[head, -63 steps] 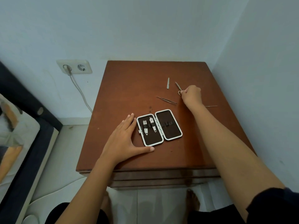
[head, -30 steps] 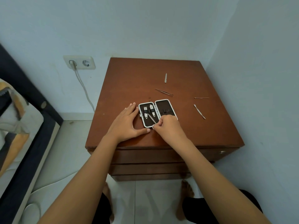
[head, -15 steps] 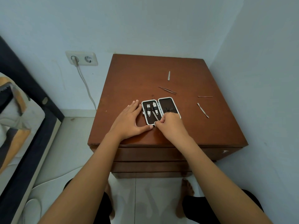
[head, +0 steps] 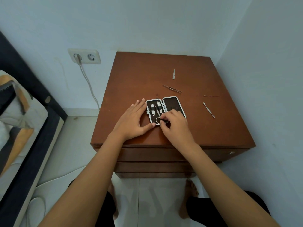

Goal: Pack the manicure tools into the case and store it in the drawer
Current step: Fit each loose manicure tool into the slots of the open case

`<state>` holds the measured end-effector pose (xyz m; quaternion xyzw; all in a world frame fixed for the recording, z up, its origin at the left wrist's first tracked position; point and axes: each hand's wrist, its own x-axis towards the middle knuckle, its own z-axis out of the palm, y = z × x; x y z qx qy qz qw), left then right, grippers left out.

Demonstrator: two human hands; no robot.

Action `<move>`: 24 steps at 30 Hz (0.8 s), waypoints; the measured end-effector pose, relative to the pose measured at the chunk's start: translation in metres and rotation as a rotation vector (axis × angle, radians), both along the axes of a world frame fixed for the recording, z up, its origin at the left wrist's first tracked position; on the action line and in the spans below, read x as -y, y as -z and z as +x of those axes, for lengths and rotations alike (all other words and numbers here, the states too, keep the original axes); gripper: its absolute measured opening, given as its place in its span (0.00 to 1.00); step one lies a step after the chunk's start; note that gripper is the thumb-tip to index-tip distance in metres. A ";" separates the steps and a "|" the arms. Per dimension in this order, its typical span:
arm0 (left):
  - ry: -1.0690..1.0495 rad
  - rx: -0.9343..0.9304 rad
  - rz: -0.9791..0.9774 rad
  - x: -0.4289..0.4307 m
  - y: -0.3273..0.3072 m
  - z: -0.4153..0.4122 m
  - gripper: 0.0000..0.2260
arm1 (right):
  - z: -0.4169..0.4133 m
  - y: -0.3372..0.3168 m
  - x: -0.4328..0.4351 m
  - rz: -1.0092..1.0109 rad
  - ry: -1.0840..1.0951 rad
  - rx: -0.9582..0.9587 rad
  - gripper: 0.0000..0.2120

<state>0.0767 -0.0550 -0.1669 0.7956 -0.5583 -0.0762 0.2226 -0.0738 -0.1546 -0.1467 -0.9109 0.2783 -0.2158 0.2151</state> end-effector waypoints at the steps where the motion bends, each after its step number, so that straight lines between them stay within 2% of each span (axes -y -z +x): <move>1: 0.002 0.003 -0.001 0.000 0.000 0.000 0.44 | -0.003 0.002 -0.001 -0.022 -0.012 0.010 0.07; 5: 0.008 0.023 0.010 0.001 -0.001 0.000 0.43 | -0.004 0.005 -0.001 -0.060 -0.036 0.048 0.10; 13: 0.003 0.014 0.002 0.001 0.000 0.001 0.43 | 0.004 0.002 0.002 -0.063 -0.074 -0.012 0.11; 16: 0.002 0.017 -0.002 0.001 0.000 0.000 0.43 | -0.002 -0.005 0.010 0.032 -0.037 0.098 0.09; 19: 0.005 0.016 -0.013 0.000 0.001 0.000 0.43 | 0.003 -0.015 0.039 0.125 0.094 0.210 0.08; 21: 0.007 0.021 -0.016 0.000 0.001 0.000 0.43 | 0.013 -0.020 0.065 0.162 0.165 0.177 0.09; 24: 0.002 0.033 -0.023 0.001 0.003 0.001 0.44 | 0.033 -0.019 0.100 0.156 0.222 0.014 0.15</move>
